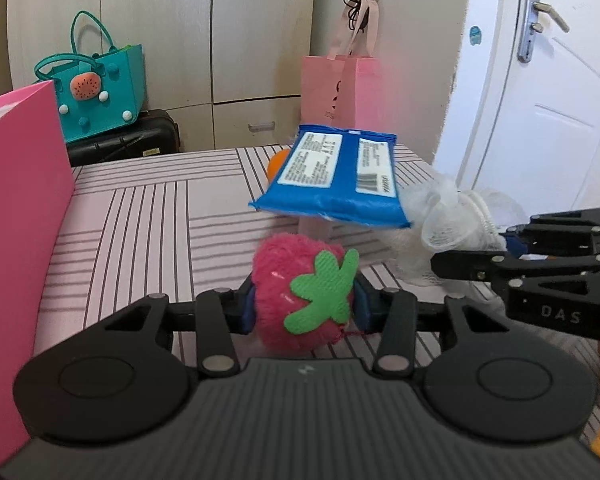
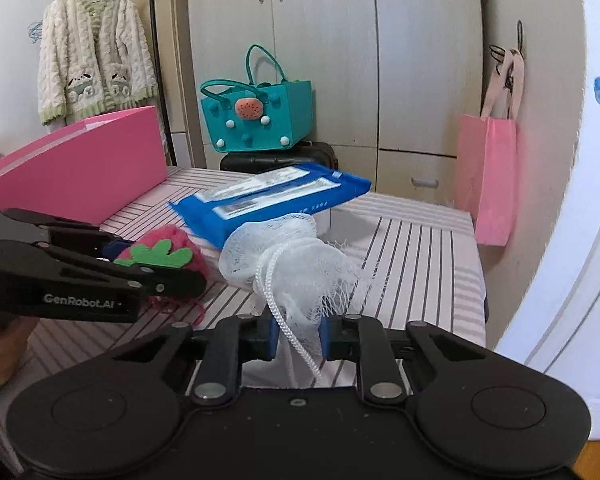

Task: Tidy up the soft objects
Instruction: 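Lift the strawberry pouch and bath puff with both grippers and carry them over the shoebox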

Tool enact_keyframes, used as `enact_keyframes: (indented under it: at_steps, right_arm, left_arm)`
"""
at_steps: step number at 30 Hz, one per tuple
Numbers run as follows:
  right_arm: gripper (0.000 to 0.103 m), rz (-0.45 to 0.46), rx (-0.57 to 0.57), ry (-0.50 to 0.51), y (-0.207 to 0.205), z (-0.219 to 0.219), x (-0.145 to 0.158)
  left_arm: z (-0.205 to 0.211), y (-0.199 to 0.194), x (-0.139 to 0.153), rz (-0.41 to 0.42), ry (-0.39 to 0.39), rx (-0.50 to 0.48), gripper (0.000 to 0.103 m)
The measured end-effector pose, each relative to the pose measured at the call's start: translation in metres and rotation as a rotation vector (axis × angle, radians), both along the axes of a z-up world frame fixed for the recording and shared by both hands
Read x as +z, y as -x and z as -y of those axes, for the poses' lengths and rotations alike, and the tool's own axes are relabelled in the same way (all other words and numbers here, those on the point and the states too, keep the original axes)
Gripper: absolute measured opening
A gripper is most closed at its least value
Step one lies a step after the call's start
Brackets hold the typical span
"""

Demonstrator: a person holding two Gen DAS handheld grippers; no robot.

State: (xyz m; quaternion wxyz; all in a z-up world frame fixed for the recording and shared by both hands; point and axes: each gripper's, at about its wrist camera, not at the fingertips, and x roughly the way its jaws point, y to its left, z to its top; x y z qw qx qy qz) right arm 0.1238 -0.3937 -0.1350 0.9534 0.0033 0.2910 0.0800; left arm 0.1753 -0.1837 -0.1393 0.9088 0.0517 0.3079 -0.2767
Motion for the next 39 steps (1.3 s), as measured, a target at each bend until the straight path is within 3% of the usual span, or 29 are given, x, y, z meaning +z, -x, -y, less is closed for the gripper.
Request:
enact_keyframes:
  at_steps: [16,25,31,39]
  right_arm:
    - [0.023,-0.047,-0.025,-0.089,0.054,-0.030,0.004]
    - [0.024,-0.109,-0.027,-0.131,0.065,-0.047,0.011]
    - [0.024,-0.158,-0.003,-0.141,0.067,-0.060,0.015]
    - [0.024,-0.214,0.045,-0.136,0.075,-0.078,0.026]
  left_arm:
    - [-0.043,0.040,0.010,-0.078,0.069,-0.061,0.044]
    - [-0.074,0.063,0.027,-0.076,0.065,-0.073,0.044]
    - [-0.098,0.068,0.032,-0.160,0.086,-0.089,0.044]
    - [-0.124,0.077,0.043,-0.216,0.046,-0.100,0.044]
